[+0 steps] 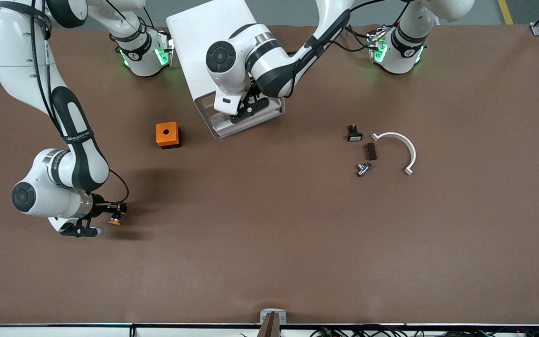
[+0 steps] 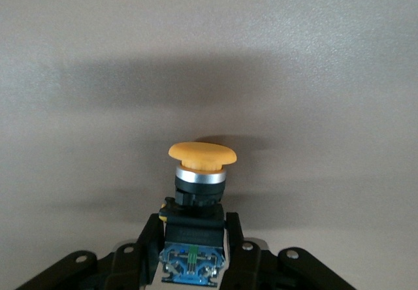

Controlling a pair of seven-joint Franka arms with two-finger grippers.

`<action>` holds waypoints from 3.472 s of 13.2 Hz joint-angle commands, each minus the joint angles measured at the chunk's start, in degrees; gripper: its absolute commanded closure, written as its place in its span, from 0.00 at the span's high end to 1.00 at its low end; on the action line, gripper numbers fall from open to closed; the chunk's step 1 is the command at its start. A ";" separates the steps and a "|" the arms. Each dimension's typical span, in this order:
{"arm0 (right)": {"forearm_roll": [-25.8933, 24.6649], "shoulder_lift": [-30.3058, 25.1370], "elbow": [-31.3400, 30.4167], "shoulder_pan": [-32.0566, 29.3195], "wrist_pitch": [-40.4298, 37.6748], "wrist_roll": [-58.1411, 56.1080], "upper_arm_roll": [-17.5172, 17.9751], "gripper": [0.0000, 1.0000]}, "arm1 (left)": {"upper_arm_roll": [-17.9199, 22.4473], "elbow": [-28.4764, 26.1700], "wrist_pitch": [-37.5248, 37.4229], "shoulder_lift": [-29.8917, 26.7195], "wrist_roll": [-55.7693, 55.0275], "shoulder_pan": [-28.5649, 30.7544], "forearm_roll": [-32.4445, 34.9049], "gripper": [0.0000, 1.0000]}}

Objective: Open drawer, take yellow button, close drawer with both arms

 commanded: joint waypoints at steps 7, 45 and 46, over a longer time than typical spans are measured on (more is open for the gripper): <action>0.65 -4.32 -0.09 0.16 -1.13 -0.82 0.14 1.00 | -0.73 -1.85 -1.11 -6.15 1.59 18.00 6.98 1.00; -7.96 -39.66 5.63 0.16 -29.88 4.02 -0.83 1.00 | -1.16 -21.97 -13.84 -45.88 81.40 61.18 10.09 1.00; -8.22 -39.66 5.71 0.16 -29.88 4.02 -0.83 1.00 | -1.95 -21.97 -14.20 -46.05 81.40 61.18 10.09 1.00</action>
